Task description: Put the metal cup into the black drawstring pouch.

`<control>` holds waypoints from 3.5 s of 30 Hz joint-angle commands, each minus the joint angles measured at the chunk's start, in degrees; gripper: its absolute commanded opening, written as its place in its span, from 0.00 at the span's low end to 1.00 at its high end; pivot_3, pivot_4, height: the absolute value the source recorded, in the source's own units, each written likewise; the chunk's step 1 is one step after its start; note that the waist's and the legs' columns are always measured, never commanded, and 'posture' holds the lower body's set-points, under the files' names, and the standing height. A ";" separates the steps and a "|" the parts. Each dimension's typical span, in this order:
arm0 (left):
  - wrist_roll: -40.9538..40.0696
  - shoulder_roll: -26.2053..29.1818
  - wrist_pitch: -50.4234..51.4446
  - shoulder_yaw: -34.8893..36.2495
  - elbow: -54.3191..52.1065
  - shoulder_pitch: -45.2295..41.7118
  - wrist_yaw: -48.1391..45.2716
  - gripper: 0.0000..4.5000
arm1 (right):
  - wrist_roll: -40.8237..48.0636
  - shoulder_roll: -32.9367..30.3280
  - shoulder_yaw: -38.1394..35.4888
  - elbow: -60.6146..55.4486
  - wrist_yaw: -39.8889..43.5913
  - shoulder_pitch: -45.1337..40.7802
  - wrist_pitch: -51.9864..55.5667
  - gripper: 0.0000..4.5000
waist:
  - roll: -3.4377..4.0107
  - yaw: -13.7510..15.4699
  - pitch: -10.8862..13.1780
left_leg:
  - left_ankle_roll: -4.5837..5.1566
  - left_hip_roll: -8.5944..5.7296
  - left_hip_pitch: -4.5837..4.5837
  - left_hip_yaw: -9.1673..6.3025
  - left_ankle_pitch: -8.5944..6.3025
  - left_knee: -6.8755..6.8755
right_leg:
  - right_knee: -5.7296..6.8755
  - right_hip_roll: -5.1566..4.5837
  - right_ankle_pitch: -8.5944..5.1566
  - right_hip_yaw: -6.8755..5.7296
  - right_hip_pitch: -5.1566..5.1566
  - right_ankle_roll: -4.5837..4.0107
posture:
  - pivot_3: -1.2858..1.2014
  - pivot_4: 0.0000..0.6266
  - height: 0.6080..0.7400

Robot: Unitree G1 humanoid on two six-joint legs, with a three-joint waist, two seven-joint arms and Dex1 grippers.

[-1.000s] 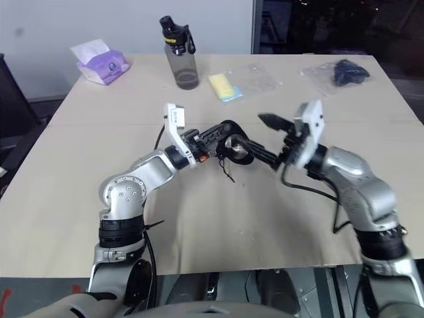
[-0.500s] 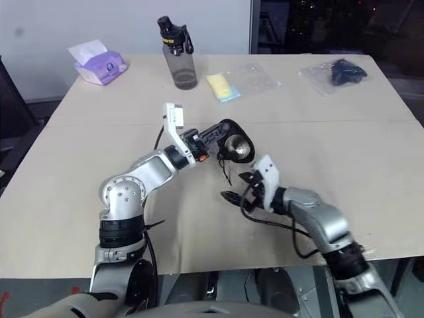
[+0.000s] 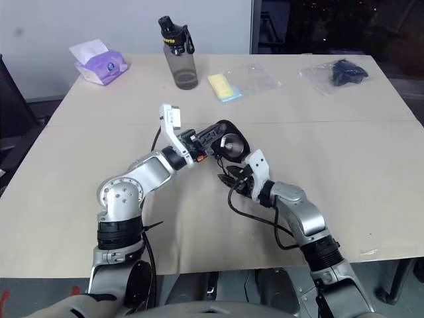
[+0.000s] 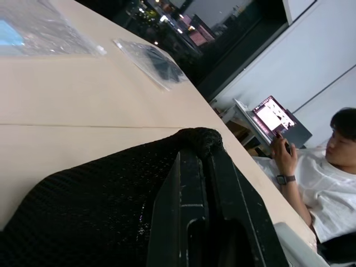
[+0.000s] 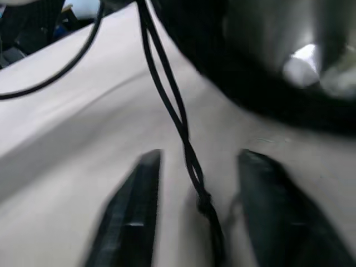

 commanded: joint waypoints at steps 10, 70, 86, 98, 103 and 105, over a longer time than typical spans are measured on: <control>1.10 -0.99 -3.57 0.71 -0.43 0.06 -0.41 0.13 | 1.73 -4.64 -7.09 -7.33 3.39 -2.30 1.72 0.00 | 0.01 0.02 0.01 | 0.00 0.00 -0.01 0.00 0.00 0.00 | -0.01 0.00 0.00 0.00 0.00 0.00 | 0.52 0.24 1.00; 29.78 9.05 -42.96 -9.81 23.39 -23.60 -36.98 0.04 | -32.51 -13.82 -6.64 2.79 -5.17 -39.43 -40.37 0.00 | 0.09 0.01 0.08 | -0.01 -0.05 -0.83 0.05 0.03 0.11 | 0.47 -0.10 0.03 -0.04 -0.97 0.02 | 0.52 0.24 1.00; 30.85 8.91 -40.35 -10.64 24.47 -17.83 -35.63 0.04 | -41.01 -13.17 -18.68 6.99 -35.75 -52.02 -44.95 0.00 | 0.07 -0.04 0.05 | -0.04 -0.06 -0.85 0.15 0.04 0.13 | 0.72 -0.12 0.02 0.06 -1.13 0.01 | 0.52 0.24 1.00; 19.27 13.12 -31.81 -0.32 19.24 -15.76 -35.12 0.74 | -40.31 -13.57 -16.16 6.08 -33.08 -48.82 -43.73 0.00 | 0.11 -0.78 0.03 | -0.03 -0.02 -0.81 0.08 0.04 0.12 | 0.78 -0.09 0.02 0.02 -1.15 0.01 | 0.52 0.24 1.00; 21.46 16.48 -31.36 -0.13 18.38 -12.39 -33.63 0.74 | -36.86 -13.19 -14.63 4.97 -28.04 -46.39 -41.80 0.00 | 0.11 -1.11 0.03 | -0.03 -0.02 -0.81 0.08 0.04 0.11 | 0.77 -0.10 0.02 0.02 -1.13 0.01 | 0.52 0.24 1.00; 21.24 17.16 -30.62 0.34 17.38 -10.90 -32.85 0.76 | -32.12 -12.87 -12.83 3.39 -21.38 -43.35 -39.01 0.14 | 0.09 -1.14 0.02 | -0.03 -0.02 -0.81 0.09 0.04 0.12 | 0.77 -0.11 0.02 0.02 -1.12 0.01 | 0.52 0.24 1.00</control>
